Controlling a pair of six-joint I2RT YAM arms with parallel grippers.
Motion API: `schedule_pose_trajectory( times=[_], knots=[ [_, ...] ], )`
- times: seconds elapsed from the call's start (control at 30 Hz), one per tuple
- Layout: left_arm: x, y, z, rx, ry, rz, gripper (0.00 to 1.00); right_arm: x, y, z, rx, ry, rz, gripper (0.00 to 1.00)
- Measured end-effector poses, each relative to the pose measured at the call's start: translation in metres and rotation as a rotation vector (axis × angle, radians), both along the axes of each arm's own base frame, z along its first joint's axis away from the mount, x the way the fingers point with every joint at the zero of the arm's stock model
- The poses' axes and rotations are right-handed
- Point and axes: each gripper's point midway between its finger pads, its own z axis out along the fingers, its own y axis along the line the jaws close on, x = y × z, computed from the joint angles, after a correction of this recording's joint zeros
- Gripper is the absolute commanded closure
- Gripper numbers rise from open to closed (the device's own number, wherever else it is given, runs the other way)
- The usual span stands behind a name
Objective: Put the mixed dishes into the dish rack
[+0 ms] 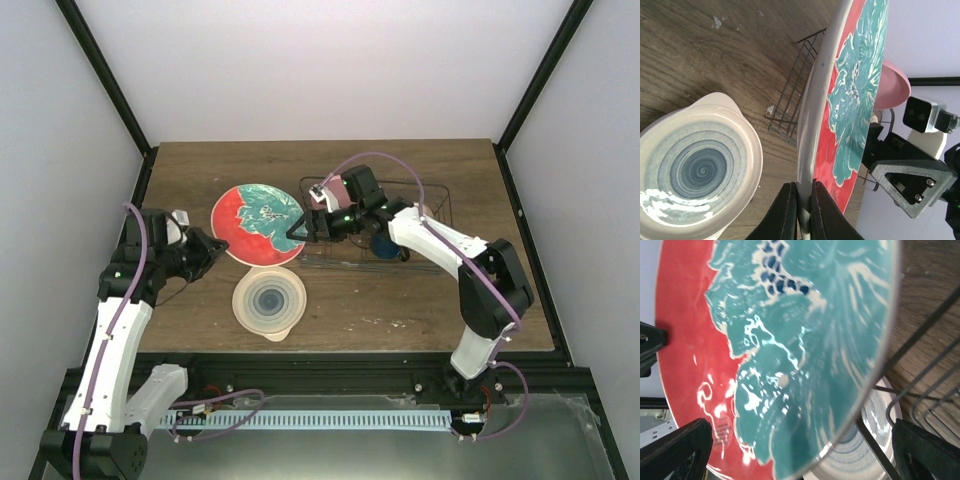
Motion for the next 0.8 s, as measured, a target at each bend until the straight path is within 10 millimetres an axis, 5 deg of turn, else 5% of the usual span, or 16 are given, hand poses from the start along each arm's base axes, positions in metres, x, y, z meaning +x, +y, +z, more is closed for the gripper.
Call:
schedule_pose_trajectory(
  times=[0.47, 0.63, 0.8],
  knots=[
    [0.006, -0.009, -0.007, -0.065, -0.025, -0.019, 1.00, 0.004, 0.015, 0.012, 0.114, 0.015, 0.037, 0.27],
    [0.008, -0.009, -0.010, -0.075, -0.036, -0.018, 1.00, 0.002, 0.021, 0.005, 0.118, 0.027, 0.052, 0.44],
    [0.009, -0.011, -0.012, -0.079, -0.042, -0.026, 1.00, -0.003, 0.028, -0.005, 0.112, 0.048, 0.075, 0.73]
  ],
)
